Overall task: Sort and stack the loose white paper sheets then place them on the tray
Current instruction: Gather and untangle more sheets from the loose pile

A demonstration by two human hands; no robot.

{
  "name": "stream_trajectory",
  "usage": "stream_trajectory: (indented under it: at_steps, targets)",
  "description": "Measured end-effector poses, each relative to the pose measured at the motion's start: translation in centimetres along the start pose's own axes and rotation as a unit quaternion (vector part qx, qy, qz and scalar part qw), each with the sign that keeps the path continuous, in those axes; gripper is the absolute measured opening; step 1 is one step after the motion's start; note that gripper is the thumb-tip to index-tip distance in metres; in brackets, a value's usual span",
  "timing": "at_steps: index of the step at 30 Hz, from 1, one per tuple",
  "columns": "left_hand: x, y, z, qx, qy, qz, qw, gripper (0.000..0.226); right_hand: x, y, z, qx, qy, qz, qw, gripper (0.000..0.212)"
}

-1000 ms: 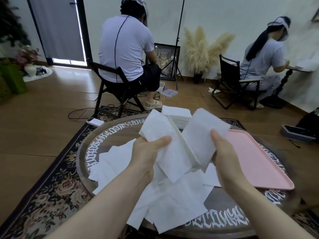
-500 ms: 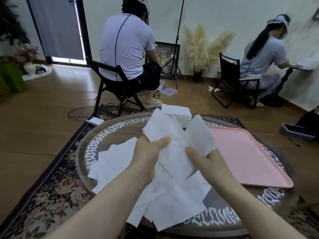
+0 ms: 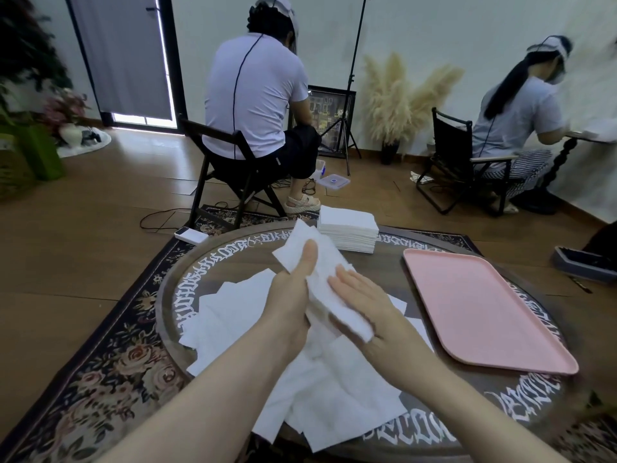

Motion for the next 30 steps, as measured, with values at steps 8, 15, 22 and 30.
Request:
stream_trajectory:
  at_steps: [8,15,22,30]
  targets:
    - [-1.1,0.3,-0.5,0.057,0.100,-0.042,0.992,0.006,-3.2,-0.2,0.9,0.127,0.265,-0.237,0.926,0.037]
    - [1.1,-1.2,0.5,0.053,-0.006,-0.083,0.995,0.007,-3.9,-0.1,0.6,0.118,0.289,-0.219,0.925,0.004]
    - [1.3,-0.3,0.9,0.026,-0.041,-0.082,0.995,0.023,-3.8,-0.6,0.0,0.061,0.211,-0.231,0.948,0.027]
    - [0.8,0.4,0.8,0.001,-0.089,-0.078,0.993,0.030,-3.4,1.6,1.1,0.281,0.002,-0.544,0.791,0.056]
Point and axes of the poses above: each hand's wrist, its own z-axis away from the middle knuckle, its own x-axis out of the palm, y = z × x, the point moved 2 cm from there along -z, towards the middle knuckle, and after that the axes turned 7 degrees about -y, right-handed, at the moved point
